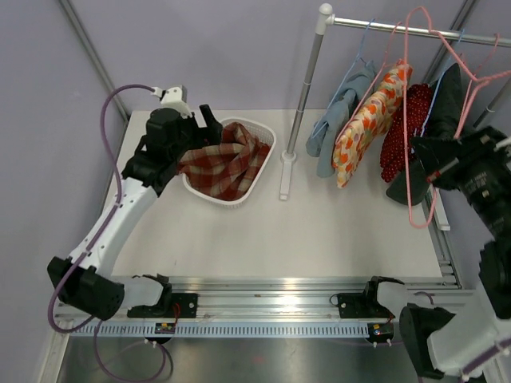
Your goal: Remove the skirt from the hanger
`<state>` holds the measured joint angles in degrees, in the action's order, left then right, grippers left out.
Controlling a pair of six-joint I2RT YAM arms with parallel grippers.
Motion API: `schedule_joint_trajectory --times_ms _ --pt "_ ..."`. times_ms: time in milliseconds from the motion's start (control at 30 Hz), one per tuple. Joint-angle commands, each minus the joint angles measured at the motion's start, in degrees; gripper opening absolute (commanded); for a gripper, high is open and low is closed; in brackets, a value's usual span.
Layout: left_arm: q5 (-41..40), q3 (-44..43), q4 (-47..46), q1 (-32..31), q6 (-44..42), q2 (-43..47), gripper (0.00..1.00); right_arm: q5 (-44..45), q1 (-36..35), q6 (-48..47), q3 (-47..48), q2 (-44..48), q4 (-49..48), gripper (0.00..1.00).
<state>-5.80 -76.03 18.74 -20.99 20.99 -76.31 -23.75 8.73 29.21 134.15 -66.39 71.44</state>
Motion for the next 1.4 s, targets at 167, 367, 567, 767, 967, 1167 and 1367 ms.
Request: schedule_joint_trajectory --times_ms 167,367,567,767,967,1167,1367 --pt "0.0 1.9 5.3 0.0 -0.6 10.6 0.99 17.5 -0.3 -4.0 -6.4 8.0 10.9 0.00" --pt "1.7 3.7 12.0 0.0 -0.3 16.9 0.99 20.2 -0.3 -5.0 -22.3 11.3 8.2 0.00" --pt "0.6 11.9 18.4 -0.2 -3.0 25.9 0.99 19.4 -0.3 -3.6 -27.1 8.1 -1.0 0.00" --pt "-2.5 20.0 23.3 -0.2 -6.0 36.0 0.99 19.0 -0.3 -4.0 -15.7 -0.6 -2.9 0.00" --pt "-2.9 24.0 22.1 -0.2 -5.6 39.0 0.99 14.5 -0.3 -3.9 -10.1 -10.1 -5.3 0.00" --pt "-2.5 24.2 21.4 -0.2 -6.5 36.9 0.99 14.0 -0.6 -3.9 -4.7 -19.7 -7.3 0.00" --pt "-1.4 24.6 21.2 -0.3 -6.7 37.1 0.99 18.3 -3.6 -5.4 10.1 -30.7 -3.3 0.00"
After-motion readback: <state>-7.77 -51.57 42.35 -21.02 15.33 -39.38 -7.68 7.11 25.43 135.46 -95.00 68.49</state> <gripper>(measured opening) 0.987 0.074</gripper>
